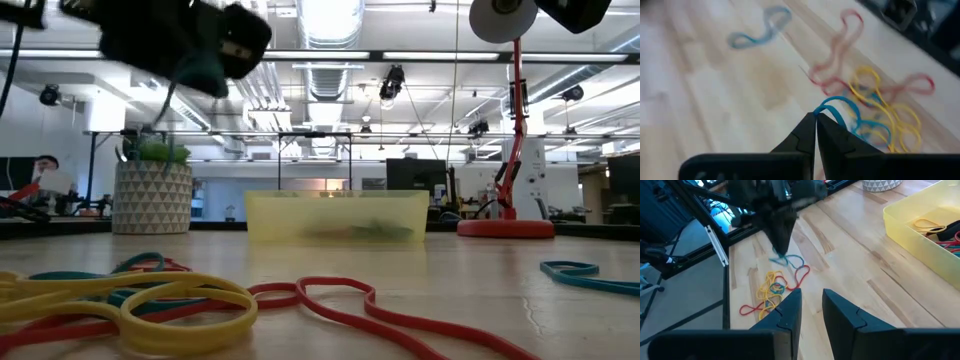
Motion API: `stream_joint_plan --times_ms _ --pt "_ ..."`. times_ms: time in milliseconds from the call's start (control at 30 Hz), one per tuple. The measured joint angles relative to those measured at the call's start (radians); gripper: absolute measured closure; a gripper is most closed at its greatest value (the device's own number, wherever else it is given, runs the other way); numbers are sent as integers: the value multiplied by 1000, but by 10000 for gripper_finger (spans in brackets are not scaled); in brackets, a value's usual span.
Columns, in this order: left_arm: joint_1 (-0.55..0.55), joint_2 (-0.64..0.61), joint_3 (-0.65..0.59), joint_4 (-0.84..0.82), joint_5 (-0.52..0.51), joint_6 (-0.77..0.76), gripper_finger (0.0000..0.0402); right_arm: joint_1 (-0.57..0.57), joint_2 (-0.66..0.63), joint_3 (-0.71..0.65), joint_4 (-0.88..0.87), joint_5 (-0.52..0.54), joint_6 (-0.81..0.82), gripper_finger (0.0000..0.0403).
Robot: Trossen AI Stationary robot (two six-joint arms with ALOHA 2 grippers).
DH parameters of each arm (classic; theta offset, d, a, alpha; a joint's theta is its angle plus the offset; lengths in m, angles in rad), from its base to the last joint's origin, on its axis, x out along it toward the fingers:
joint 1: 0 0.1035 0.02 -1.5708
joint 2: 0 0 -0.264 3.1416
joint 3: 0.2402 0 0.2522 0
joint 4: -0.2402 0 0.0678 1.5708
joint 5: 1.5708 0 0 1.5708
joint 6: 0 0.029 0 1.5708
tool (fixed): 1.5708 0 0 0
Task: Pick and place rubber bands into bin
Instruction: Put the blue rubber band into the yellow bin
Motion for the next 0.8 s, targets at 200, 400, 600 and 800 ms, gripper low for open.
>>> stream_joint_plan --times_ms 200,400,600,800 --pt "30 -92 0 82 -72 -5 401 0 0 0 0 0 0 335" --pt "83 -167 0 169 -135 -4 401 0 0 0 0 0 0 335" --pt "168 -176 -2 240 -150 -4 401 0 0 0 -1 0 0 335" --pt "250 -174 -4 369 -150 -4 401 0 0 0 -2 0 0 335"
